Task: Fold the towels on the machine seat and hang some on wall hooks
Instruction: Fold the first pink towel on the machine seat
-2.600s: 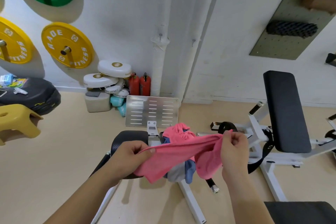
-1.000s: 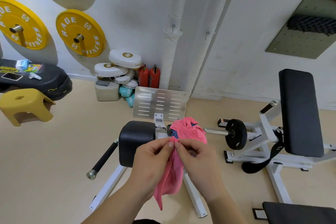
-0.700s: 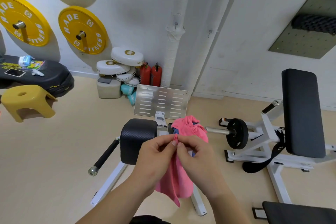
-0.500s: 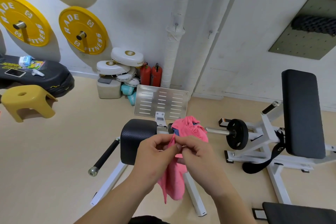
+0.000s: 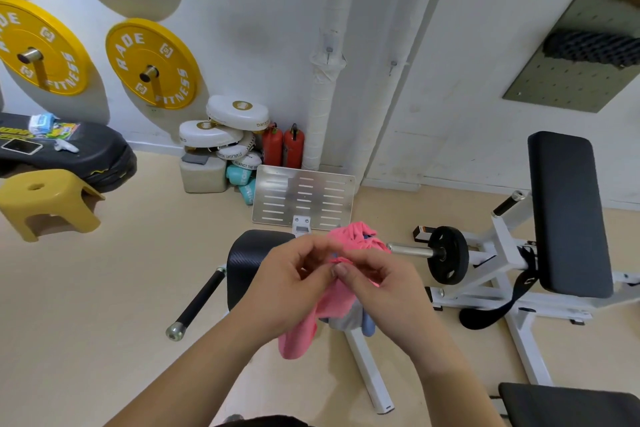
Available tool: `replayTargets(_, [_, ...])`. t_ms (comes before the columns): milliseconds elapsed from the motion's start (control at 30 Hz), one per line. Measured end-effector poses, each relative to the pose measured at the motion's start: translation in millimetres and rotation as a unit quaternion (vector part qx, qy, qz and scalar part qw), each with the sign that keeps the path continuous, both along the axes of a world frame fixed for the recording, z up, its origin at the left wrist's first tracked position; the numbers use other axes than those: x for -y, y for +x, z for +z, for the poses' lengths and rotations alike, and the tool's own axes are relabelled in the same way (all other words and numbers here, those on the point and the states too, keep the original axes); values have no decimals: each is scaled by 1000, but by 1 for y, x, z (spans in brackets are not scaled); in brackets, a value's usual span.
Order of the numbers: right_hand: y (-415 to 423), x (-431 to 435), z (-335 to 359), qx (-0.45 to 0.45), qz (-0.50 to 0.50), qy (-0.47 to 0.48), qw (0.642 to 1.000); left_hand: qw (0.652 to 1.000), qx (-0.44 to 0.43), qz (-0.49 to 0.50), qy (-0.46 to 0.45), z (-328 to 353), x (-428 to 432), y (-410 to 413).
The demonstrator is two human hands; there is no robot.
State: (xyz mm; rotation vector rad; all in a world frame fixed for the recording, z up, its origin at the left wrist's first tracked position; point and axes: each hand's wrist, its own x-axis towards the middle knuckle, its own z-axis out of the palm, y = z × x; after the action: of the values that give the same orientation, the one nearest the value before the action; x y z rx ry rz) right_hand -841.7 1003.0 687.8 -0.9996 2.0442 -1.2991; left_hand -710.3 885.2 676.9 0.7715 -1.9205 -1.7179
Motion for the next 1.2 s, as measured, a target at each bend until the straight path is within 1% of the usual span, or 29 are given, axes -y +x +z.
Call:
replayTargets(67, [1, 0, -4, -31, -17, 3, 999, 1000, 0, -30, -7, -3, 4, -1])
replayTargets(200, [-4, -1, -2, -74, -54, -23, 996, 990, 64, -115, -45, -14, 7, -4])
replayTargets(267, [-7, -2, 5, -73, -66, -30, 995, 983, 117, -119, -70, -22, 7, -6])
replayTargets(367, [-13, -4, 9, -61, -92, -38, 993, 968, 190, -99, -130, -33, 8, -11])
replayTargets(500, [-27, -9, 3, -74, -147, -40, 986, 957, 250, -105, -103, -38, 8, -20])
replayTargets(600, [-47, -19, 5, -97, -189, -56, 976, 935, 303, -155, -105, -53, 13, -18])
replayTargets(667, [-58, -25, 8, -134, -184, -56, 972, 918, 324, -196, -116, -64, 14, -12])
replayTargets(733, [-65, -27, 7, -173, -167, -31, 970, 917, 327, -198, -116, -73, 16, -9])
replayTargets(833, [-75, -28, 1, -200, -178, 11, 963, 933, 301, -139, -137, -82, 22, -8])
replayTargets(900, [-83, -31, -3, -192, -204, 11, 960, 948, 278, -94, -122, -86, 26, -5])
replayTargets(933, [-87, -32, -5, -183, -217, 15, 959, 954, 266, -86, -108, -88, 27, -2])
replayTargets(1067, [-96, -33, -19, -122, -267, 58, 954, 963, 223, -135, -68, -95, 29, 8])
replayTargets(1100, [-97, -31, -21, -114, -273, 64, 953, 966, 214, -132, -54, -97, 29, 9])
replayTargets(1167, [-96, -26, -23, -101, -271, 59, 955, 973, 209, -94, -42, -99, 30, 9])
replayTargets(1200, [-94, -22, -24, -95, -264, 53, 958, 974, 209, -71, -49, -100, 29, 8])
